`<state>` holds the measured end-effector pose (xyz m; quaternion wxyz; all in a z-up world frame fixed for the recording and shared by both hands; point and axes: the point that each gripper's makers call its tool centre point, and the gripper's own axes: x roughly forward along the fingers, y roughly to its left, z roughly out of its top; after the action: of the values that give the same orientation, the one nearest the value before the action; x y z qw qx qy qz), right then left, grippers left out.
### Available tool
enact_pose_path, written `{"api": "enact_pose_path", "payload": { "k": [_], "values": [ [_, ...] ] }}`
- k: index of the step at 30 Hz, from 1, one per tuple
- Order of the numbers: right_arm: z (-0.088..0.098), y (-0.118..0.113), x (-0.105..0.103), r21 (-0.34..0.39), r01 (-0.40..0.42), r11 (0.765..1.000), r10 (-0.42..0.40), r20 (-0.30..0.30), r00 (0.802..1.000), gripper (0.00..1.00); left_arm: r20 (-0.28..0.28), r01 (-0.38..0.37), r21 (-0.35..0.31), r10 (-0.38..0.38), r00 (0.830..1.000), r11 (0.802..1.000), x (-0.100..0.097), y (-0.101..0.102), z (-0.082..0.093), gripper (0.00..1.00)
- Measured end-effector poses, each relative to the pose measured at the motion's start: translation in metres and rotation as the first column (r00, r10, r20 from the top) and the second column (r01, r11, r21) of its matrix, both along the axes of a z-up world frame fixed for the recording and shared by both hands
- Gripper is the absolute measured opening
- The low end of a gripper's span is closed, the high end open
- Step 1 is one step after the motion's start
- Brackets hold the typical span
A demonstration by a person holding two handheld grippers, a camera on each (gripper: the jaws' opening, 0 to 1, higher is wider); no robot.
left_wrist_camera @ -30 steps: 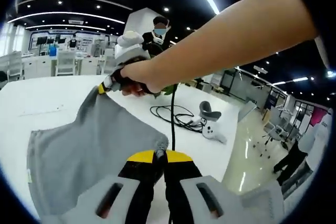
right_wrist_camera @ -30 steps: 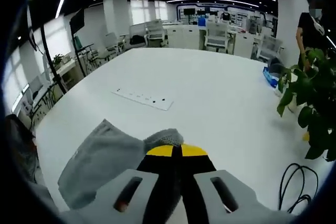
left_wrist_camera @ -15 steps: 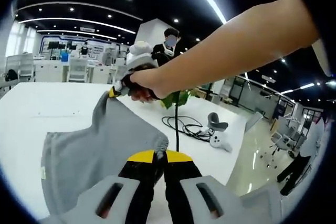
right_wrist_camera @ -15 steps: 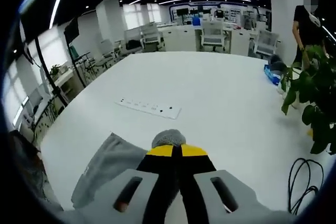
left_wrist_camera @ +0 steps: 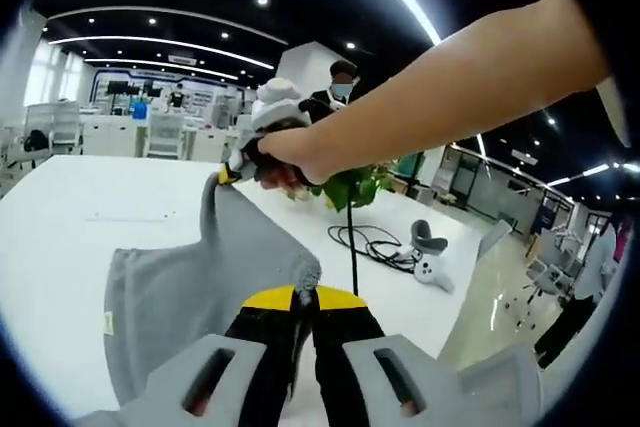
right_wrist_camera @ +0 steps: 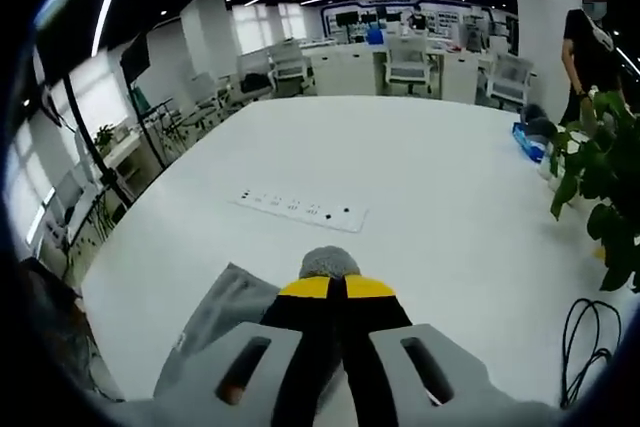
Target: Fold the towel on the table until its edges align and the towel forms a compact rectangular stack.
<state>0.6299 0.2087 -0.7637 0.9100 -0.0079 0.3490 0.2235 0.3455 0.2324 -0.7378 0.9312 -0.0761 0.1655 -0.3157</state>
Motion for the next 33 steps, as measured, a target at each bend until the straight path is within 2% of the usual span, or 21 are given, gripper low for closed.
{"api": "enact_pose_path", "payload": {
  "k": [12,24,33],
  "values": [
    [-0.005,0.028,0.009,0.001,-0.025,1.000,0.025,0.016,1.000,0.00,-0.007,-0.044,0.002,0.044,0.999,0.999,-0.002,0.025,-0.001,0.05],
    [-0.009,0.050,0.006,0.005,-0.018,1.000,0.017,0.015,1.000,0.00,-0.001,-0.076,0.005,0.076,0.997,0.997,0.000,0.043,-0.001,0.05],
    [-0.014,0.069,-0.003,0.004,-0.033,0.999,0.033,0.003,0.999,0.00,-0.025,-0.107,0.009,0.107,0.994,0.994,-0.003,0.056,-0.010,0.05]
  ]
}}
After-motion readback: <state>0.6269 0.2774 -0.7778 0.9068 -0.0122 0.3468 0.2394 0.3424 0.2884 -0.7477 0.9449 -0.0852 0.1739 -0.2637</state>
